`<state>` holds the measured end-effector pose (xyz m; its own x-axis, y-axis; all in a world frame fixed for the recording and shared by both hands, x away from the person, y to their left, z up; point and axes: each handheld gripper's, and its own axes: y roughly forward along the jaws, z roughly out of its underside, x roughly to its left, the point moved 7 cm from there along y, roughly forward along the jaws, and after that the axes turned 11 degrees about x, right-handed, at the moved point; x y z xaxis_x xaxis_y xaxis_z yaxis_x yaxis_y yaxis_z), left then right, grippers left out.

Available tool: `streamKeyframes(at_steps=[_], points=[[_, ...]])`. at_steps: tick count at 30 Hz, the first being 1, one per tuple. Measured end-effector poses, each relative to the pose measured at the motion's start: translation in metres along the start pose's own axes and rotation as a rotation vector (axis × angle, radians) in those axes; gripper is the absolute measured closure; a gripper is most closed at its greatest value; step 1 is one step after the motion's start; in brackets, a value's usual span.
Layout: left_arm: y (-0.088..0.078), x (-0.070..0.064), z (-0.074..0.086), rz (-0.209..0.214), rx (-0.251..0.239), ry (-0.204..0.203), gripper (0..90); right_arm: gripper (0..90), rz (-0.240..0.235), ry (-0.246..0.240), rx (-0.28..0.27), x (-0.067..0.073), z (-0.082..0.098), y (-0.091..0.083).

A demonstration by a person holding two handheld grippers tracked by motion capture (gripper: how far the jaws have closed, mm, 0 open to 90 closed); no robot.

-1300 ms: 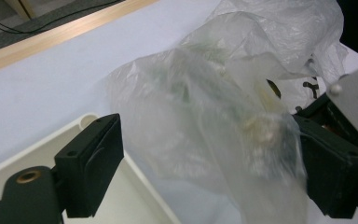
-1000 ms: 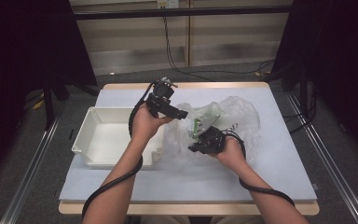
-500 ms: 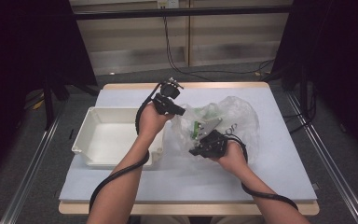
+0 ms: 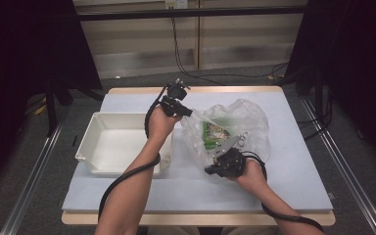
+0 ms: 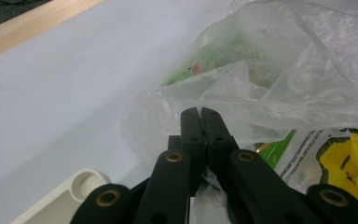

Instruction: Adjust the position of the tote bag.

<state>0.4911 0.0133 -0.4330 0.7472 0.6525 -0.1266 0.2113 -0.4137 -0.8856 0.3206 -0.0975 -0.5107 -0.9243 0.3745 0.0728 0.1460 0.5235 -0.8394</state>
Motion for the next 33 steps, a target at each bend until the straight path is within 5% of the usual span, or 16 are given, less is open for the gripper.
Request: streamKeyframes(at_steps=[8, 10, 13, 15, 16, 17, 20, 21, 28, 29, 32, 33], points=[[0.009, 0.002, 0.003, -0.004, 0.036, 0.005, 89.3, 89.4, -0.030, 0.010, -0.023, 0.011, 0.004, -0.003], [0.008, 0.001, 0.002, 0.014, 0.016, -0.029, 89.3, 81.2, -0.002, 0.019, -0.015, 0.009, 0.004, -0.003], [0.005, 0.001, 0.005, 0.018, 0.051, 0.005, 89.3, 57.8, 0.055, 0.064, -0.008, 0.001, 0.002, -0.005], [0.004, 0.001, 0.006, 0.011, 0.059, 0.013, 89.2, 55.9, 0.044, 0.078, -0.008, -0.001, 0.001, -0.007], [0.003, 0.002, 0.007, 0.006, 0.064, 0.023, 89.2, 39.2, 0.079, 0.103, -0.036, -0.007, -0.005, -0.012], [0.005, 0.002, 0.007, 0.006, 0.044, -0.014, 89.2, 35.3, 0.101, 0.113, -0.039, -0.010, -0.008, -0.015], [0.003, 0.006, 0.011, 0.003, 0.074, 0.008, 89.2, 31.9, 0.114, 0.100, -0.038, -0.014, -0.011, -0.019], [0.002, 0.008, 0.012, 0.000, 0.071, 0.014, 89.1, 22.3, 0.153, 0.093, -0.010, -0.022, -0.014, -0.019], [0.000, 0.010, 0.013, 0.006, 0.066, 0.009, 85.5, 22.4, 0.116, 0.075, 0.041, -0.029, -0.015, 0.007], [0.001, 0.008, 0.012, 0.003, 0.047, -0.023, 79.1, 25.5, 0.110, 0.097, 0.040, -0.029, -0.015, 0.012], [0.001, 0.006, 0.009, 0.015, 0.041, -0.018, 52.4, 35.8, 0.097, 0.095, 0.033, -0.031, -0.017, 0.018], [0.001, 0.006, 0.008, -0.004, 0.048, 0.025, 44.8, 39.6, 0.097, 0.108, 0.037, -0.031, -0.017, 0.020]])
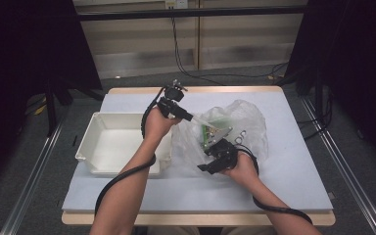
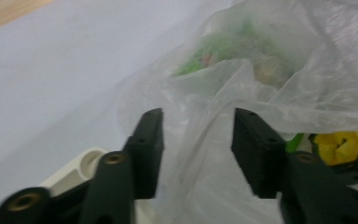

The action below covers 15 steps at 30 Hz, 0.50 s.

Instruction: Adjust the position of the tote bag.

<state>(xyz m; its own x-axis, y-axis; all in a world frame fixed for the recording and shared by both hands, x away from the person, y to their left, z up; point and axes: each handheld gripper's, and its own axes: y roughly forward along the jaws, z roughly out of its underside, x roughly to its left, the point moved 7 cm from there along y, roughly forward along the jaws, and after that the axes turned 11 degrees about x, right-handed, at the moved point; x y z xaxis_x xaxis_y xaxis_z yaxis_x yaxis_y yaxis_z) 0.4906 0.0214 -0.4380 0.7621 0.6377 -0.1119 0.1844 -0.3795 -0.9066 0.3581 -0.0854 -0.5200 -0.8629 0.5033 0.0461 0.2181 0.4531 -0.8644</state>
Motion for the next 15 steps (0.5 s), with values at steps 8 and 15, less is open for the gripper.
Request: streamKeyframes(at_steps=[8, 15], points=[[0.003, -0.023, -0.008, 0.003, 0.033, 0.122, 18.4, 62.2, -0.026, 0.032, -0.010, -0.001, 0.002, 0.002], [0.013, -0.031, -0.005, 0.015, 0.068, 0.143, 24.5, 83.1, -0.042, 0.077, -0.043, 0.000, 0.004, 0.001]])
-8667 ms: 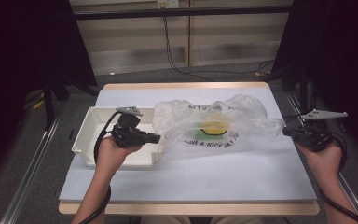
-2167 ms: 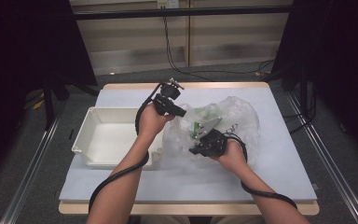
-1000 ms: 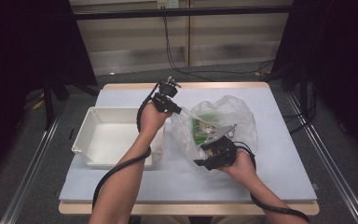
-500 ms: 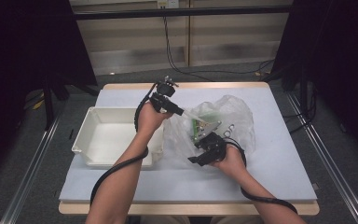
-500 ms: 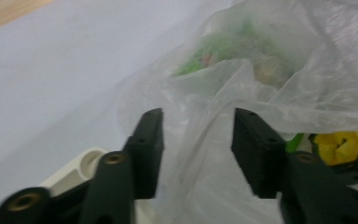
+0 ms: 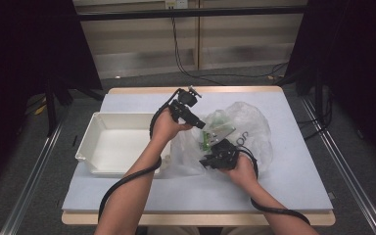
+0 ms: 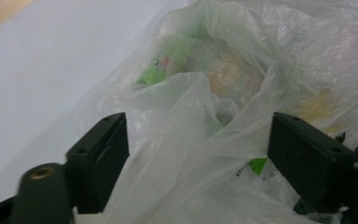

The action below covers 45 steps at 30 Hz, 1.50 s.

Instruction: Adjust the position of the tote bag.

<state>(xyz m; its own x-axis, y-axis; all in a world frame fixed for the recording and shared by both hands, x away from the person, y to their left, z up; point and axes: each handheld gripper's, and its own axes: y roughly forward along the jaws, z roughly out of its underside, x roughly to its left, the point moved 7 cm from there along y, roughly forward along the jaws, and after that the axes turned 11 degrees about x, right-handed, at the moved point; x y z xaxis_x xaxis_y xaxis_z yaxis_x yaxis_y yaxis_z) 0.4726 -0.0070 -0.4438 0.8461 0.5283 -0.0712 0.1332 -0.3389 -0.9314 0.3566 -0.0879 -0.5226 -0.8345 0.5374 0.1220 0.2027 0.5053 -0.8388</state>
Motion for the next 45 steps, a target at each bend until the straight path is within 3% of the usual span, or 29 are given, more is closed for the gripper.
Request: streamKeyframes(at_steps=[1, 5, 9, 13, 19, 25, 28, 30, 31, 33, 35, 36, 37, 39, 40, 41, 42, 44, 45], points=[[0.001, -0.001, 0.000, 0.003, 0.003, -0.001, 29.2, 84.4, -0.001, 0.003, -0.004, 0.000, 0.000, -0.001], [0.001, -0.002, 0.001, 0.005, -0.004, 0.005, 66.2, 86.1, -0.015, -0.001, -0.012, 0.003, 0.001, -0.004], [-0.003, 0.007, -0.004, 0.043, -0.075, -0.079, 89.4, 87.6, -0.022, 0.003, -0.012, 0.007, 0.004, -0.006], [-0.001, 0.016, -0.008, 0.031, -0.105, -0.140, 90.0, 87.7, -0.035, -0.002, -0.002, 0.018, 0.009, -0.006], [0.009, 0.028, -0.016, 0.018, -0.107, -0.164, 90.0, 87.6, -0.043, -0.019, 0.001, 0.031, 0.017, -0.007], [0.016, 0.036, -0.022, -0.003, -0.109, -0.191, 90.0, 86.3, -0.043, 0.015, -0.017, 0.025, 0.018, -0.006], [0.016, 0.049, -0.025, -0.023, -0.107, -0.201, 90.0, 85.2, -0.045, 0.020, -0.005, 0.023, 0.020, -0.005], [0.018, 0.053, -0.029, -0.015, -0.134, -0.260, 90.0, 85.4, -0.043, 0.013, -0.001, 0.023, 0.020, -0.003], [0.018, 0.056, -0.027, -0.016, -0.108, -0.228, 90.0, 85.4, -0.045, 0.012, -0.002, 0.023, 0.019, -0.003], [0.021, 0.058, -0.028, -0.011, -0.093, -0.214, 90.0, 85.4, -0.043, 0.017, -0.008, 0.023, 0.017, -0.004], [0.025, 0.059, -0.030, -0.018, -0.102, -0.242, 90.0, 85.4, -0.042, 0.012, -0.001, 0.024, 0.016, -0.003], [0.025, 0.063, -0.028, -0.032, -0.067, -0.205, 90.0, 85.4, -0.037, 0.004, 0.001, 0.024, 0.016, -0.003], [0.027, 0.064, -0.031, -0.027, -0.091, -0.236, 90.0, 85.8, -0.026, -0.001, 0.003, 0.025, 0.016, -0.002], [0.028, 0.069, -0.031, -0.033, -0.066, -0.229, 90.0, 86.5, -0.027, 0.008, 0.001, 0.024, 0.017, -0.002], [0.029, 0.070, -0.033, -0.034, -0.086, -0.256, 90.0, 86.7, -0.028, 0.016, -0.003, 0.024, 0.017, -0.002], [0.029, 0.072, -0.033, -0.039, -0.064, -0.235, 90.0, 87.3, -0.033, 0.017, -0.010, 0.024, 0.018, -0.002], [0.031, 0.073, -0.034, -0.042, -0.075, -0.253, 90.0, 87.6, -0.031, 0.014, -0.013, 0.024, 0.018, -0.002], [0.032, 0.074, -0.033, -0.046, -0.062, -0.238, 90.0, 88.2, -0.029, 0.018, -0.014, 0.025, 0.018, -0.003], [0.035, 0.073, -0.035, -0.052, -0.064, -0.258, 90.0, 88.3, -0.029, 0.027, -0.012, 0.025, 0.019, -0.003]])
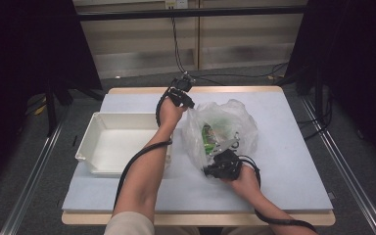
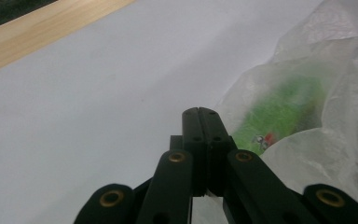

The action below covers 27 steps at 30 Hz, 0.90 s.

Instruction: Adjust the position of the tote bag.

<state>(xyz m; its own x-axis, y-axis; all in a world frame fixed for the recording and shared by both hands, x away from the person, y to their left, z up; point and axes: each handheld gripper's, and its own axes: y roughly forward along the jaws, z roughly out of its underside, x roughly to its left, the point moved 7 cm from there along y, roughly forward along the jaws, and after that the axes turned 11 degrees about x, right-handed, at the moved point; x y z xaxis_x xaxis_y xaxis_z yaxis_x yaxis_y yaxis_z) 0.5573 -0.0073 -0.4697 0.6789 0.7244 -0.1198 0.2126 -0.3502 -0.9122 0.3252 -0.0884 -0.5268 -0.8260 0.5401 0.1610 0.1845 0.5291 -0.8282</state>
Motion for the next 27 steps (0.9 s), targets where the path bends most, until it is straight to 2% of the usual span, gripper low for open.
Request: streamKeyframes(at_steps=[2, 4, 6, 7, 9, 10, 11, 12, 13, 14, 15, 16, 18, 19, 20, 21, 22, 23, 24, 26, 27], points=[[0.001, 0.002, 0.001, -0.006, 0.028, 0.028, 90.0, 88.3, 0.005, 0.002, 0.001, 0.001, 0.001, 0.000], [0.003, 0.002, 0.001, -0.003, 0.024, 0.014, 90.0, 87.6, 0.013, -0.002, -0.001, 0.003, 0.002, -0.001], [0.003, 0.003, 0.002, -0.010, 0.029, 0.019, 90.0, 86.9, 0.016, 0.004, -0.001, 0.003, 0.002, -0.001], [0.003, 0.003, 0.001, -0.002, 0.016, 0.011, 90.0, 87.0, 0.019, 0.002, -0.002, 0.003, 0.003, -0.001], [0.001, 0.002, 0.002, -0.005, 0.022, 0.001, 90.0, 86.4, 0.013, 0.000, -0.004, 0.004, 0.002, -0.002], [0.001, 0.001, 0.001, 0.004, 0.000, -0.023, 90.0, 86.0, 0.015, 0.001, -0.001, 0.004, 0.003, -0.002], [0.001, 0.001, 0.001, 0.004, 0.000, -0.023, 90.0, 86.0, 0.015, 0.001, -0.001, 0.004, 0.003, -0.002], [-0.003, 0.002, 0.002, 0.012, 0.021, 0.005, 90.0, 74.0, 0.028, -0.004, 0.003, 0.002, 0.002, -0.003], [-0.003, 0.002, 0.002, 0.012, 0.021, 0.005, 90.0, 65.8, 0.050, 0.011, 0.001, 0.001, 0.002, -0.004], [-0.005, -0.001, 0.002, 0.026, 0.003, -0.015, 90.0, 66.1, 0.063, 0.020, 0.001, -0.001, 0.002, -0.006], [-0.007, -0.001, 0.003, 0.026, 0.012, -0.001, 90.0, 66.9, 0.056, 0.017, 0.006, -0.001, 0.002, -0.007], [-0.009, -0.002, 0.004, 0.041, 0.004, -0.006, 90.0, 66.6, 0.052, 0.012, 0.004, -0.002, 0.001, -0.009], [-0.013, -0.002, 0.006, 0.042, 0.001, -0.001, 90.0, 65.7, 0.058, 0.024, -0.002, -0.003, 0.001, -0.014], [-0.013, -0.005, 0.005, 0.051, -0.021, -0.019, 90.0, 62.5, 0.054, 0.029, -0.004, -0.004, 0.001, -0.016], [-0.015, -0.004, 0.008, 0.056, -0.003, -0.001, 90.0, 57.5, 0.058, 0.036, -0.011, -0.004, 0.001, -0.018], [-0.016, -0.006, 0.008, 0.058, -0.006, -0.013, 87.0, 55.3, 0.068, 0.049, -0.015, -0.006, 0.001, -0.020], [-0.017, -0.006, 0.010, 0.065, 0.003, -0.003, 84.0, 53.4, 0.073, 0.055, -0.015, -0.007, 0.001, -0.023], [-0.018, -0.007, 0.010, 0.059, -0.012, -0.017, 79.9, 49.1, 0.071, 0.061, -0.023, -0.007, 0.000, -0.025], [-0.020, -0.006, 0.012, 0.061, 0.004, -0.014, 72.9, 43.7, 0.087, 0.066, -0.027, -0.008, 0.000, -0.028], [-0.024, -0.006, 0.014, 0.072, -0.005, -0.005, 70.8, 39.4, 0.101, 0.076, -0.033, -0.010, 0.000, -0.033], [-0.026, -0.007, 0.014, 0.078, -0.013, -0.013, 67.1, 37.3, 0.105, 0.075, -0.032, -0.010, 0.000, -0.035]])
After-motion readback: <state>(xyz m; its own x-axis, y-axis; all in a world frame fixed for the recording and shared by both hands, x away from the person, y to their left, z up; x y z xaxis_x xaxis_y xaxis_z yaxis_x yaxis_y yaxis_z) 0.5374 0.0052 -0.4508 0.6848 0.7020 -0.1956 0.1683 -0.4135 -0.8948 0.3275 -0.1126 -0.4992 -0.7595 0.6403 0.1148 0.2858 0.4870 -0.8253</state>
